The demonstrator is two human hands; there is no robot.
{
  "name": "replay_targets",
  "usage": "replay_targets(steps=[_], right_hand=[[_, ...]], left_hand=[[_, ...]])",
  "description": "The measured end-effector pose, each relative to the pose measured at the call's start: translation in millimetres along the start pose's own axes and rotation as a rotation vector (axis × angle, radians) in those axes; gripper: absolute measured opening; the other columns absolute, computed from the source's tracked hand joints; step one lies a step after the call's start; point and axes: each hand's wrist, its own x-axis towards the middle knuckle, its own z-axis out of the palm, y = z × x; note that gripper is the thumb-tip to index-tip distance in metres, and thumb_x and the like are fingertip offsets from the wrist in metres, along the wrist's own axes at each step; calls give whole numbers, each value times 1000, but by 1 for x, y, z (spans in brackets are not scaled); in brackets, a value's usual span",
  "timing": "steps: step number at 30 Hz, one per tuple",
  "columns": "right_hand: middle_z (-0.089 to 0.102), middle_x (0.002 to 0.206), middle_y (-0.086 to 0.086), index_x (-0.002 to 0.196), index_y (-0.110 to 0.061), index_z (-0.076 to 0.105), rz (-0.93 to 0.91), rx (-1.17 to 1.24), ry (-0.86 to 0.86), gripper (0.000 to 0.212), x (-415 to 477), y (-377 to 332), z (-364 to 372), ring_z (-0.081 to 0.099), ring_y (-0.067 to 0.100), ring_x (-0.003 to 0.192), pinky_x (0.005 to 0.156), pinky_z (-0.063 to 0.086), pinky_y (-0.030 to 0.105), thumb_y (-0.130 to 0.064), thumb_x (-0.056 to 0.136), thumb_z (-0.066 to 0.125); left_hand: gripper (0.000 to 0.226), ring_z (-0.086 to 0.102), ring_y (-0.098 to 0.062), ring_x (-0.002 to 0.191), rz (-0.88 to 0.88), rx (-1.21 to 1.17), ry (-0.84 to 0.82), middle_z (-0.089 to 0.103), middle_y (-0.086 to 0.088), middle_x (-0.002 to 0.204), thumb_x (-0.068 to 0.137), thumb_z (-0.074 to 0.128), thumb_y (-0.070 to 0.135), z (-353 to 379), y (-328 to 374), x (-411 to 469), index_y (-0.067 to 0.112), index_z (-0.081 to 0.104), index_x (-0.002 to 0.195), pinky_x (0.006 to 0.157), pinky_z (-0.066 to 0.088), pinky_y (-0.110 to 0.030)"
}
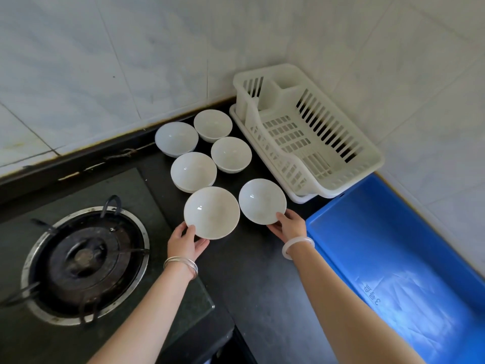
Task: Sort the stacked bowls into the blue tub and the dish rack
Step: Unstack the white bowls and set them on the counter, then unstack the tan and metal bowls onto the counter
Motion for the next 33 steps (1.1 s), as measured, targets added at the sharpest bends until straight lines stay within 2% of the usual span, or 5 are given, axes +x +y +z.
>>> replay_targets(steps=[11, 16, 21, 28, 33], right_hand=[[61, 118, 15, 124, -6, 57, -29, 34, -9, 35, 5, -8, 17, 63, 29, 97, 63, 57, 31, -4, 90, 57], [62, 117, 16, 123, -5, 58, -17, 34, -34, 33, 14, -10, 26, 64, 23, 83, 65, 58, 31, -3, 90, 56], [62, 115, 15, 120, -6, 58, -37, 50, -47, 31, 14, -15, 30, 62, 27, 94, 64, 58, 30, -2, 90, 54], [63, 111, 15, 127, -11, 53, 18, 43, -88, 33, 5, -19, 29, 65, 23, 83, 64, 55, 30, -14, 94, 53], [58, 128, 14, 137, -15, 44, 81, 34, -183, 45, -7, -18, 20, 62, 29, 107, 84, 53, 38, -27, 94, 54]], left_hand=[[35, 63, -35, 91, 6, -65, 25, 58, -14, 107, 91, 48, 7, 11, -1, -4, 12, 49, 126, 75, 52, -37], [36, 63, -31, 85, 21, -52, 36, 58, -9, 100, 91, 48, 8, 10, -3, -2, 10, 48, 127, 75, 52, -37], [36, 64, -28, 79, 16, -66, 30, 59, -3, 88, 91, 48, 8, 12, -4, -2, 11, 49, 127, 76, 52, -38], [36, 64, -28, 84, 19, -43, 55, 60, -9, 100, 91, 48, 10, 13, -4, -5, 13, 50, 127, 78, 53, -37], [37, 60, -24, 100, 73, -17, 63, 61, -7, 108, 91, 49, 11, 15, -13, -13, 14, 53, 128, 85, 52, -33]])
